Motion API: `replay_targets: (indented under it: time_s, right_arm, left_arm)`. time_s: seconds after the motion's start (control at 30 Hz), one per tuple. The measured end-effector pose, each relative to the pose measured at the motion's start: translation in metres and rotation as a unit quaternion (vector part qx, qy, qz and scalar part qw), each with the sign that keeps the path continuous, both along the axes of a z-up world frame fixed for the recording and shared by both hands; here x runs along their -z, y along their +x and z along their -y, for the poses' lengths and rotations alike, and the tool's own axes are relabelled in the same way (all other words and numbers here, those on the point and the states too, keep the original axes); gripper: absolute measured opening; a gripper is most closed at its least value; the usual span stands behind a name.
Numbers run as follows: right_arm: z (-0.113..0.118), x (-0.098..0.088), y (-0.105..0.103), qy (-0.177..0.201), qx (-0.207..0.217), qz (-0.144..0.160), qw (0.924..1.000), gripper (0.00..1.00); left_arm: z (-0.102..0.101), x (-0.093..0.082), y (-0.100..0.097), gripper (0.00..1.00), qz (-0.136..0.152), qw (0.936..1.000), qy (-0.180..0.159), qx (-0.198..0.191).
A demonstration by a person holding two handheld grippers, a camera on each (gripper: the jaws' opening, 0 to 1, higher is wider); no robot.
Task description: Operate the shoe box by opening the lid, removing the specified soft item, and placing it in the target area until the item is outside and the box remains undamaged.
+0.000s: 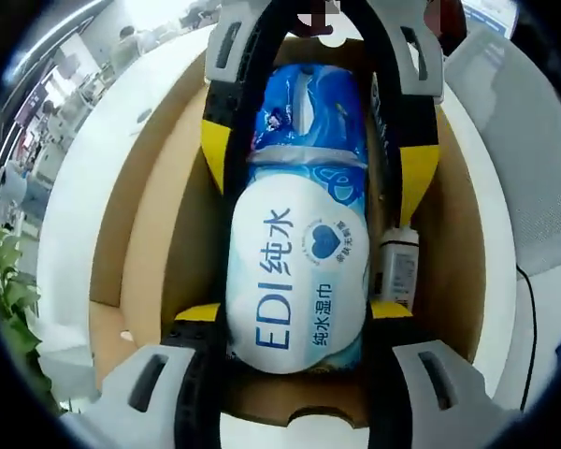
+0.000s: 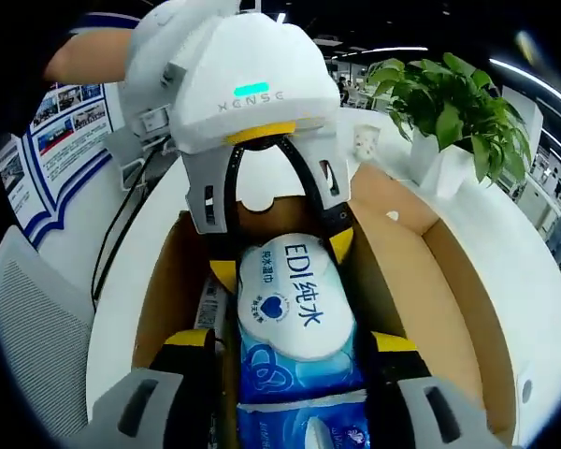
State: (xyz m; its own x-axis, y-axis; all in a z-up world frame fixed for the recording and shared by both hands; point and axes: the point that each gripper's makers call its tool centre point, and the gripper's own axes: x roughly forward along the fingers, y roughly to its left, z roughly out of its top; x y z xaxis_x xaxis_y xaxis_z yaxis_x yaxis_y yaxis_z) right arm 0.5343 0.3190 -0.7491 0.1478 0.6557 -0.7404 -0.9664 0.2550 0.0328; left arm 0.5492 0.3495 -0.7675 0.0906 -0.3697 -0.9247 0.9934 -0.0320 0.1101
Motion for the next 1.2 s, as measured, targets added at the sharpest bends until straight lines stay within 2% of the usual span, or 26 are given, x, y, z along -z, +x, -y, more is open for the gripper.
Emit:
replay_targets:
  time_s: [0.23, 0.67, 0.93, 1.2]
  right_arm:
    - [-0.007, 0.010, 0.002, -0.011, -0.016, 0.010, 0.9998, 0.63]
    - [-0.008, 0.019, 0.008, -0.020, -0.032, 0.015, 0.9992, 0.55]
    - [-0.010, 0.022, 0.007, -0.023, -0.038, 0.008, 0.9990, 0.56]
    - [-0.019, 0.034, 0.006, -0.033, -0.041, 0.015, 0.9985, 0.60]
  left_arm:
    - [0.002, 0.005, 0.003, 0.59, 0.010, 0.9999, 0.013, 0.005]
    - [0.007, 0.012, 0.003, 0.61, 0.004, 0.9999, -0.002, 0.012]
    - [0.009, 0.013, 0.001, 0.61, 0.004, 0.9998, -0.009, 0.018]
    - [0.010, 0.012, -0.002, 0.61, 0.009, 0.9993, -0.025, 0.026]
